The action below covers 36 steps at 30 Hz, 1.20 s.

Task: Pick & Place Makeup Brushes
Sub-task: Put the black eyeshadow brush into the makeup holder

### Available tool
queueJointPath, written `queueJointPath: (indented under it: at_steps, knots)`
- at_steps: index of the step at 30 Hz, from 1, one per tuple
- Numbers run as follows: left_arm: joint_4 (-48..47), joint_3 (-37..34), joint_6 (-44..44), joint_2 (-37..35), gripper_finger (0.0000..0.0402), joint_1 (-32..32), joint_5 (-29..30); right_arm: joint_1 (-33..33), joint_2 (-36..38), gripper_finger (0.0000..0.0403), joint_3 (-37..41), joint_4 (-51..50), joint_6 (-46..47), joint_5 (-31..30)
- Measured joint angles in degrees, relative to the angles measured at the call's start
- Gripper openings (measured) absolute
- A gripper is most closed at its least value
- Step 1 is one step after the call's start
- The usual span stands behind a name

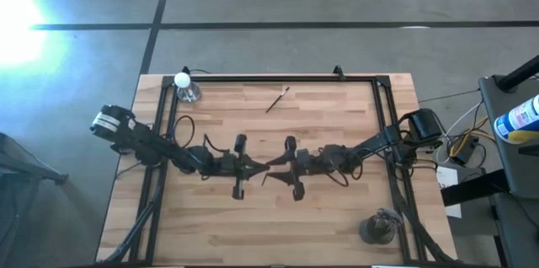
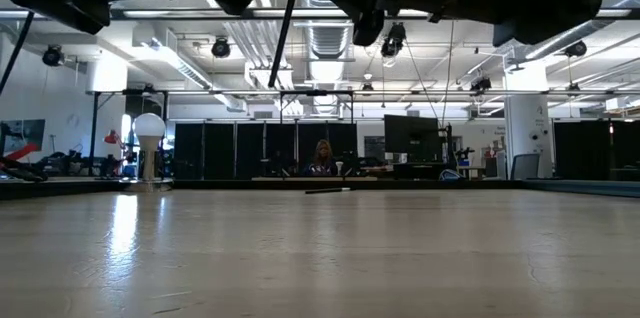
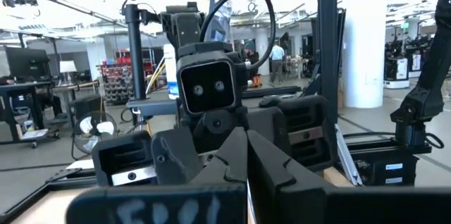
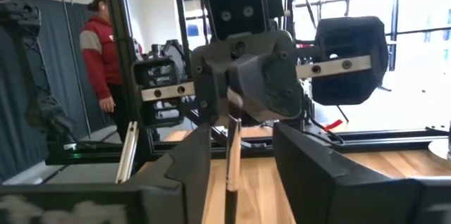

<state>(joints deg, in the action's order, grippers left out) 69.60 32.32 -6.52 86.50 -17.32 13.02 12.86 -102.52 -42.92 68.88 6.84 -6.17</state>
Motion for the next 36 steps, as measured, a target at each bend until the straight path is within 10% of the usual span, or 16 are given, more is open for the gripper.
queueJointPath:
  at_steps: [11, 17, 26, 36]
  knots:
    - [0.92, 0.0, -1.25, -0.02, 0.0, 0.42, 0.68, -0.02, 0.01, 0.0024, -1.98, -4.87, -0.91, 0.13]
    - [1.09, -0.21, 1.78, -0.36, 0.0006, 0.35, 11.03, 0.97, 4.15, 0.0017, -1.85, -13.99, 3.68, -2.95]
    - [0.8, -1.57, 2.07, -1.15, 0.004, 0.35, 11.99, 14.0, 21.87, 0.0015, -1.74, -47.26, 18.49, -28.83]
    - [0.44, -1.77, -0.61, -1.2, 0.0041, 1.13, 11.96, 37.31, 38.12, 0.0014, -5.9, -89.36, 61.1, -63.32]
